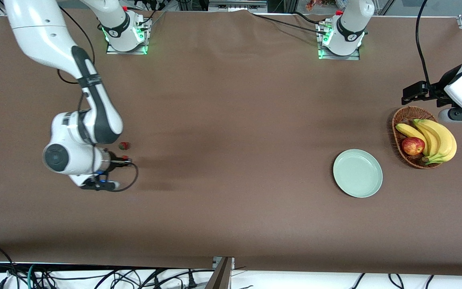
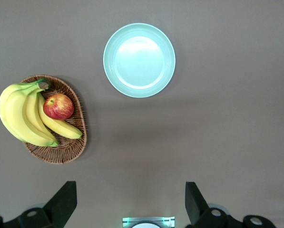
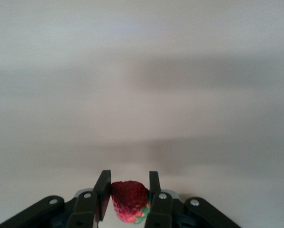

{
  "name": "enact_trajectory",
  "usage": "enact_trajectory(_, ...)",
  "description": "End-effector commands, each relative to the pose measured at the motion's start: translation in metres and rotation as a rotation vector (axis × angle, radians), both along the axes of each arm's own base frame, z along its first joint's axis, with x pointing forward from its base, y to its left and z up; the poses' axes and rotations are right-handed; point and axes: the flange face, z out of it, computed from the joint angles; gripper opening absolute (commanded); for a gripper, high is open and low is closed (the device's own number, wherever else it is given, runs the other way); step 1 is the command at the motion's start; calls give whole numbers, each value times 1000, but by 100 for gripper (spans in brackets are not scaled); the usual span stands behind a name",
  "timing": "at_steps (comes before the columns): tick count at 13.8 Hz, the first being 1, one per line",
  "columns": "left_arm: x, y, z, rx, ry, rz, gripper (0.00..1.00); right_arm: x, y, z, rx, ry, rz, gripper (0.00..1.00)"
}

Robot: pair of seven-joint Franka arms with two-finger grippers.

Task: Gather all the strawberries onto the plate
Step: 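Carry the strawberry with the right gripper toward the table middle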

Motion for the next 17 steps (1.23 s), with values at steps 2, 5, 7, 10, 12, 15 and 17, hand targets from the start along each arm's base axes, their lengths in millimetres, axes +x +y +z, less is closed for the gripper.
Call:
enact_trajectory(2,0,0,8,19,2,-3,100,-21,114,12,-16,-55,-212,18)
enact_trajectory(5,1,3,9,16,-5,3,100,-57,216,8,18,-122,-385,18)
enact_trajectory(7,0,2,9,19,-2,2,100,-78,270,-2,57,-164,-459,18)
enact_trajectory(10,0,2,9,21,2,0,100,-103,347,-11,114,-192,-479,18)
enact_trajectory(12,-2,2,9,21,10,1,100,-110,374,-17,135,-201,-457,19)
enact_trajectory(15,-2,3,8,20,11,1,100,-126,401,-22,169,-221,-425,20)
enact_trajectory(17,-2,4,9,20,10,2,100,-140,416,-34,188,-226,-457,23)
